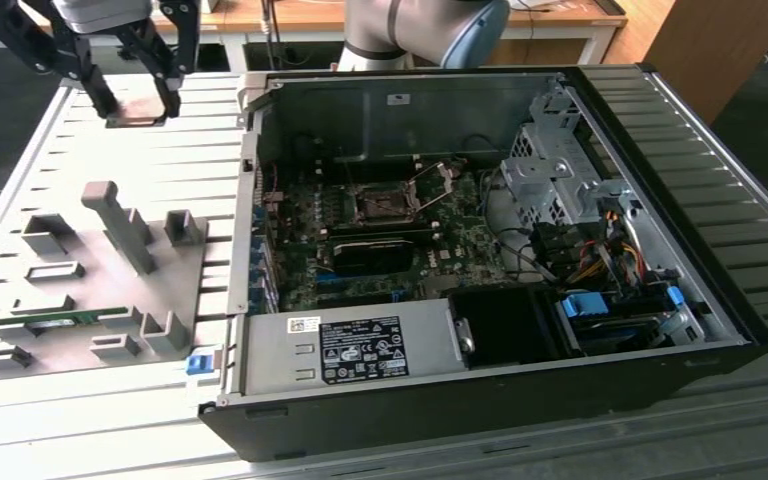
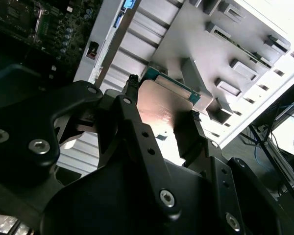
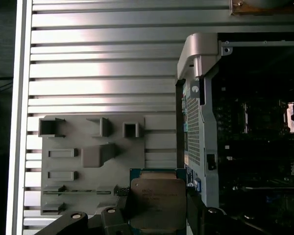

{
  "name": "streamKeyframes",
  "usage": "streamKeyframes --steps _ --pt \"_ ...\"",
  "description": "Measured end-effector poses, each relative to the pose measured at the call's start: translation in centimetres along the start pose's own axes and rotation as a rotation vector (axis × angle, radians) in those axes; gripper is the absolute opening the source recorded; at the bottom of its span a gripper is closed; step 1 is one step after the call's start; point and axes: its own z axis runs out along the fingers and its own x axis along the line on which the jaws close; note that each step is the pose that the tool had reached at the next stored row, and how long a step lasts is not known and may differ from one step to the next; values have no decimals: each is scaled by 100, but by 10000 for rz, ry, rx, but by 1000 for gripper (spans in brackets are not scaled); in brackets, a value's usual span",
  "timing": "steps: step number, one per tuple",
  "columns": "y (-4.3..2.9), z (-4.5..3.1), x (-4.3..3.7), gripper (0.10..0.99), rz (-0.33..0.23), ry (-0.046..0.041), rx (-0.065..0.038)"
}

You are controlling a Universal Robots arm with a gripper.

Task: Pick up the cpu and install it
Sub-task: 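Pick up the cpu and move it towards the insertion slot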

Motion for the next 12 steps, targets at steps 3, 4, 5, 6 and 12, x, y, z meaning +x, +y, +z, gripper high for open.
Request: streamKeyframes --steps 3,4,5,6,12 --pt "2 -1 -71 541 1 -1 0" --pt "3 -2 -95 541 1 0 0" --pt "3 -3 -119 541 0 0 0" --pt "4 -3 -145 541 0 0 0" --pt "9 -6 -295 541 0 0 0"
